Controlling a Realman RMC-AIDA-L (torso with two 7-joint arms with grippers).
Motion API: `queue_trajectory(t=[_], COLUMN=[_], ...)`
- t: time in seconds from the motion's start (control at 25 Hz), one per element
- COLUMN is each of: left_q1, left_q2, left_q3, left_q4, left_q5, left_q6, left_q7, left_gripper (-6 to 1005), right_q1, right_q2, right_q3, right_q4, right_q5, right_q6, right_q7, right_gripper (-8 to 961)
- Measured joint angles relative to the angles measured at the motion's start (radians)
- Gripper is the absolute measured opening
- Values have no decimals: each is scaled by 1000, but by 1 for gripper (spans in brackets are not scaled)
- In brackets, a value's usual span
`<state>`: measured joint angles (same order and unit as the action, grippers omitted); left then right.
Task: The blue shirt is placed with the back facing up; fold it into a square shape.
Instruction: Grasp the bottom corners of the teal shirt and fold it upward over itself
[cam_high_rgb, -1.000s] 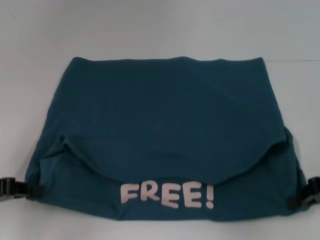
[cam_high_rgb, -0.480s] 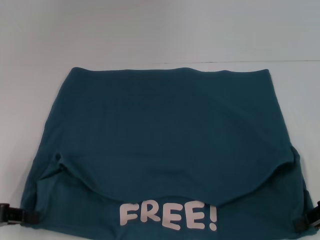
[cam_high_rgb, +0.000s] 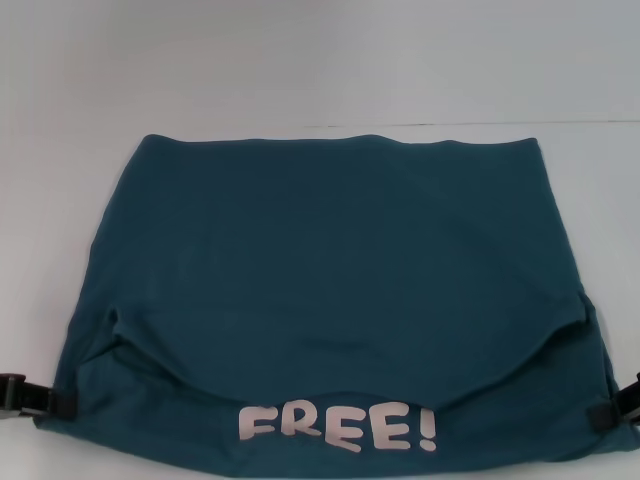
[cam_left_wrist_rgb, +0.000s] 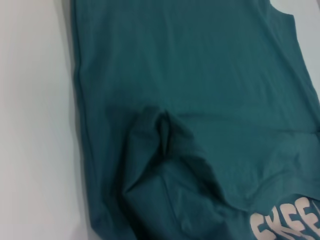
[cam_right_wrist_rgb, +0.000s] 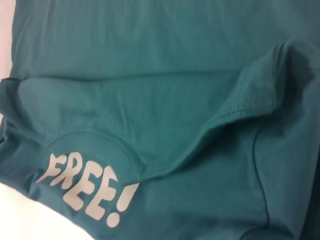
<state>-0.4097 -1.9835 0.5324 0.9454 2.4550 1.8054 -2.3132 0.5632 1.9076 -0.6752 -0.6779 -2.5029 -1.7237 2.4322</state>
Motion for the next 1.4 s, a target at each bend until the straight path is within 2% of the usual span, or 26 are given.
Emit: queue_trajectory(t=[0.24,0.44,0.68,0.72,0.76,0.88,0.92,1.0,1.24,1.4], left_q1=[-9,-22,-123,-143,-166,-197,-243,-265,-306,-330], left_q2=[2,3,3,4,8,14,22,23,15,6], left_q3=[0,-8,-64,-64,-60,-47,-12,16,169,198], left_q4=[-1,-1,-7,-11,-20,-40,-80,-99,-155,-185], left_q5=[8,-1,-3,-2,1,5,6,7,8,9], left_q6=[-9,-19,-103,-131,-162,-209,-285,-349,-615,-718], left_q7=[-7,-2,-42,-60,-78,-99,-125,-138,-209,-218], left_gripper=[32,32,32,32,32,32,32,32,32,32], right_q1=[-1,9,56,71,71,102,116,139,195,217], right_q2=[-13,-13,1,3,3,7,11,19,38,46], right_q3=[3,12,124,148,148,150,147,139,70,65], right_q4=[1,2,7,9,9,17,20,27,69,91], right_q5=[-1,2,21,50,50,86,89,91,84,84], right_q6=[0,8,109,179,179,295,333,398,658,754], right_q7=[5,6,6,7,7,17,20,23,50,52], right_gripper=[45,45,44,44,44,44,44,44,44,45])
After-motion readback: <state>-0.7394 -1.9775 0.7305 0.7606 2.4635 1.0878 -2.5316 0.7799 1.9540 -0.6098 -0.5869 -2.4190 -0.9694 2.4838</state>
